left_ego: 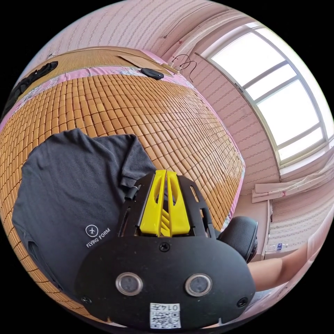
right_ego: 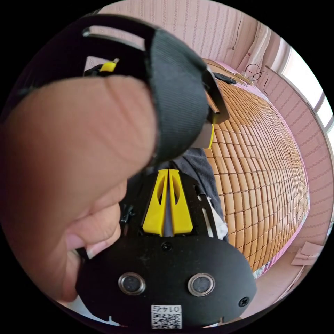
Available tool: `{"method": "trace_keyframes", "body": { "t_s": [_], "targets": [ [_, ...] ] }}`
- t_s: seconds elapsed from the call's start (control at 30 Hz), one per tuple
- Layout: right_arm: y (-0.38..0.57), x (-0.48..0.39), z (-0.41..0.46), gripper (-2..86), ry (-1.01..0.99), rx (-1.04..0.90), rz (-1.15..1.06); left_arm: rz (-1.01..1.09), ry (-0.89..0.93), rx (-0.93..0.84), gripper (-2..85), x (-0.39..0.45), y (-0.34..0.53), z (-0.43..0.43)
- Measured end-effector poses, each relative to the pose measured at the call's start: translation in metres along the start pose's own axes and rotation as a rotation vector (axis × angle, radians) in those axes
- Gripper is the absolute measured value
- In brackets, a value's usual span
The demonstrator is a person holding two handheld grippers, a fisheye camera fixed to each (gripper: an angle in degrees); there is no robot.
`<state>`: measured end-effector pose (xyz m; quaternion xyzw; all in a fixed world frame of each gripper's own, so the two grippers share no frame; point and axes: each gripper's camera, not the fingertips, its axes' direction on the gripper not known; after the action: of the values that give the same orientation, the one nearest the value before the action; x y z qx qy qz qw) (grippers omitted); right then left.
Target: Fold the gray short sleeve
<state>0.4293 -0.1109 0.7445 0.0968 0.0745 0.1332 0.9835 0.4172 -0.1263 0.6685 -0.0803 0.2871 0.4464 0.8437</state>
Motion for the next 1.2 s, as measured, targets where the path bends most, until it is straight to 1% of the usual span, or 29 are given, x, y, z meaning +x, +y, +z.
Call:
{"method": "trace_keyframes", "body": {
  "t_s": [0.2,0.3,0.33,0.4,0.47,0.53,0.67,0.7,0.73,0.83,0.93,1.03,1.13,1.2],
  "targets": [
    [-0.001,-0.005,-0.005,-0.6,0.037,-0.012,-0.121,-0.041,0.01,0.064,-0.9,-0.019,0.008,-0.021],
    [-0.007,0.001,-0.014,0.5,0.046,-0.033,-0.18,-0.058,-0.029,0.11,-0.4,-0.037,0.014,-0.044],
    [-0.009,0.003,-0.019,0.9,0.051,-0.018,-0.175,-0.058,-0.05,0.127,0.0,-0.047,0.02,-0.057],
    [-0.016,0.019,-0.044,5.9,0.026,0.105,-0.154,-0.07,-0.094,0.144,1.5,-0.066,0.031,-0.079],
    [-0.024,0.032,-0.053,8.1,-0.017,0.142,-0.177,-0.117,-0.197,0.15,3.7,-0.099,0.051,-0.113],
    [-0.034,0.044,-0.05,8.6,-0.031,0.143,-0.198,-0.164,-0.286,0.138,4.5,-0.126,0.069,-0.139],
    [-0.056,0.058,-0.032,8.6,-0.043,0.129,-0.248,-0.243,-0.507,0.055,5.3,-0.179,0.102,-0.184],
    [-0.064,0.06,-0.026,8.6,-0.059,0.131,-0.249,-0.259,-0.524,0.049,5.4,-0.186,0.105,-0.189],
    [-0.067,0.06,-0.023,8.7,-0.067,0.13,-0.253,-0.298,-0.53,0.046,6.0,-0.201,0.113,-0.199],
    [-0.088,0.062,-0.006,8.7,-0.062,0.113,-0.236,-0.423,-0.455,0.085,7.4,-0.238,0.127,-0.221],
    [-0.106,0.061,0.014,6.6,-0.124,0.017,-0.262,-0.483,-0.395,0.103,8.3,-0.264,0.134,-0.226],
    [-0.112,0.059,0.012,4.8,-0.153,0.016,-0.287,-0.462,-0.319,0.08,8.0,-0.274,0.133,-0.216],
    [-0.112,0.051,0.009,4.2,-0.112,0.016,-0.321,-0.404,-0.393,0.082,6.3,-0.269,0.137,-0.217],
    [-0.112,0.047,0.007,3.0,-0.104,0.017,-0.336,-0.388,-0.367,0.077,5.4,-0.271,0.141,-0.22]
  ]
}}
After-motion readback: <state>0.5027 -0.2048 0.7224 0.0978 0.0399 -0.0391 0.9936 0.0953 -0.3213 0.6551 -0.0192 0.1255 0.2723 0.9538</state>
